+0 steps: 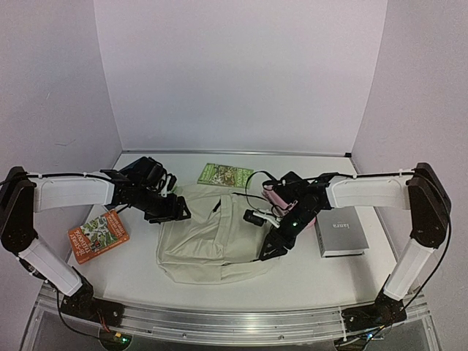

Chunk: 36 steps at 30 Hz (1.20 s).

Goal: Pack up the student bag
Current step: Unzip the student bag at the center of the board.

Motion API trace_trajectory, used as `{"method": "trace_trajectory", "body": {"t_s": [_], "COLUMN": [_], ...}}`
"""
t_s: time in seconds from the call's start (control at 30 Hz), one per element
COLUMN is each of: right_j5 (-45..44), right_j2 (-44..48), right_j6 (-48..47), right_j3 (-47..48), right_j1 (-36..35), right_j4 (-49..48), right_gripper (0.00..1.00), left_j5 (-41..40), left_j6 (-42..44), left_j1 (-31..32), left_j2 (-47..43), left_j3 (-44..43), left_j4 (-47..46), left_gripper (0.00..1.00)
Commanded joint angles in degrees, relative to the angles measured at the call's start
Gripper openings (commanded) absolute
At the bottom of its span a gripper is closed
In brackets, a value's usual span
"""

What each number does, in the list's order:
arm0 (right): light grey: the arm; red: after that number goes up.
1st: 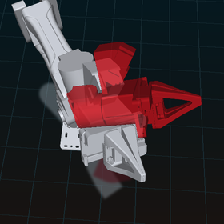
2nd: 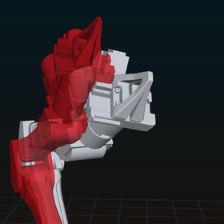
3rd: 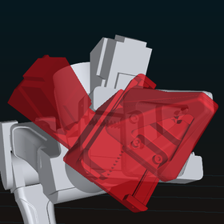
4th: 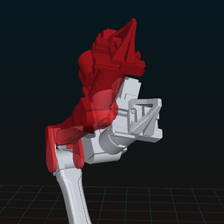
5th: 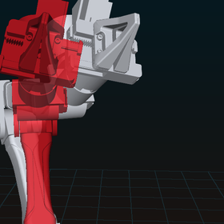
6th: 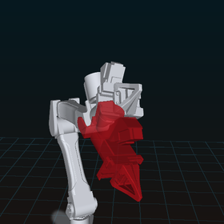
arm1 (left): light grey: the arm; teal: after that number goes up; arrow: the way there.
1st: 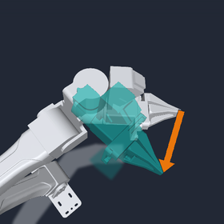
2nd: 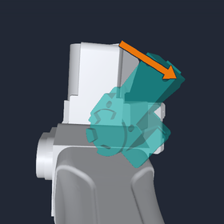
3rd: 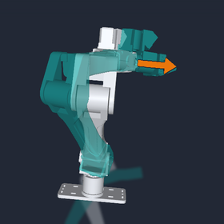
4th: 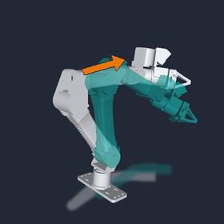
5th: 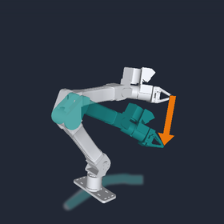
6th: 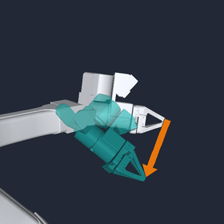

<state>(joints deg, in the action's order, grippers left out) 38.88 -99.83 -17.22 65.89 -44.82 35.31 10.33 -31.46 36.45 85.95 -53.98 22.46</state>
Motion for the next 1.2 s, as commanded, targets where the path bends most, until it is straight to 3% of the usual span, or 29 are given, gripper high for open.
{"method": "trace_trajectory", "body": {"t_s": [0.0, 0.33, 0.53, 0.7, 1.03, 1.17], "right_j5": [1.06, 1.72, 3.81, 4.38, 2.39, 1.51], "right_j2": [0.52, 2.16, 4.09, 3.37, 2.38, 3.35], "right_j6": [-1.10, -1.63, -0.05, 0.95, 1.90, 1.92], "right_j3": [1.42, 1.84, 2.86, 4.10, 4.49, 3.32], "right_j1": [-0.20, -0.21, -0.21, -0.26, -0.16, 0.11], "right_j4": [1.62, 2.97, 3.36, 3.34, 3.27, 3.25], "right_gripper": [0.40, 0.00, 0.00, 0.00, 0.00, 0.00], "left_j5": [-1.05, -0.63, 3.77, 4.65, 3.80, 3.94], "left_j6": [0.39, 0.98, 4.84, 9.21, 12.42, 12.39], "left_j1": [0.12, 0.12, 0.83, 5.24, 16.64, 17.37], "left_j2": [0.00, -0.16, -4.12, -5.74, 5.18, 7.58], "left_j3": [-2.01, -2.20, 0.09, 0.41, -1.20, -0.74], "left_j4": [-0.08, 0.54, -0.56, 1.23, 2.11, 1.98], "left_gripper": [0.73, 0.72, 0.71, 0.74, 0.74, 0.65]}}
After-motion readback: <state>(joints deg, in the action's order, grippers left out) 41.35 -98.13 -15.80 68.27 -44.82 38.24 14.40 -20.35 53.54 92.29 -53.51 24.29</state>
